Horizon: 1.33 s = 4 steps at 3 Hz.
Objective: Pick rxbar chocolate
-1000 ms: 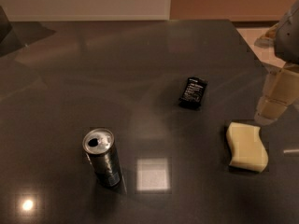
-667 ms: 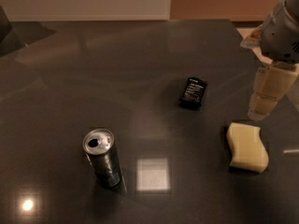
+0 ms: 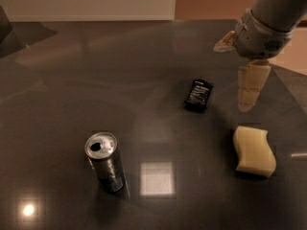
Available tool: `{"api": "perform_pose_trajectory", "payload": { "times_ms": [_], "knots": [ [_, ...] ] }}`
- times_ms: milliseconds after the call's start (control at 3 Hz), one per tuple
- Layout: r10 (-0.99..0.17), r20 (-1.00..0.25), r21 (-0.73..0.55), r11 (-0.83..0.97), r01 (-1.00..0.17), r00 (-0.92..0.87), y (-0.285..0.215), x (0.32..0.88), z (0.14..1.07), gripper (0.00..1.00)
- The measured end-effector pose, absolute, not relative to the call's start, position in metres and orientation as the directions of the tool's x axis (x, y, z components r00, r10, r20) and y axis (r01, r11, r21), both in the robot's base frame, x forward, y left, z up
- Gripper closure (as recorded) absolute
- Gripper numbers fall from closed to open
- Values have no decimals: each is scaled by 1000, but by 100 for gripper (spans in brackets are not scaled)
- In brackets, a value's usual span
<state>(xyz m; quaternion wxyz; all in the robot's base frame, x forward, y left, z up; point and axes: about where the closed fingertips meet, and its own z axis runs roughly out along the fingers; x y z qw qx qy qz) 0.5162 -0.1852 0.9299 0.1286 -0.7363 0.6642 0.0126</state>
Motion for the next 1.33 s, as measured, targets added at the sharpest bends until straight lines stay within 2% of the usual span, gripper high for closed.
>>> {"api": "perform_pose_trajectory", "payload": {
  "times_ms": [667,1333],
  "knots": [
    [-863,-210,-187,-426,-885,459,-156,559,892,0],
    [-687,-122,-130,-704,-698,716,-143,582,858,0]
  ]
}}
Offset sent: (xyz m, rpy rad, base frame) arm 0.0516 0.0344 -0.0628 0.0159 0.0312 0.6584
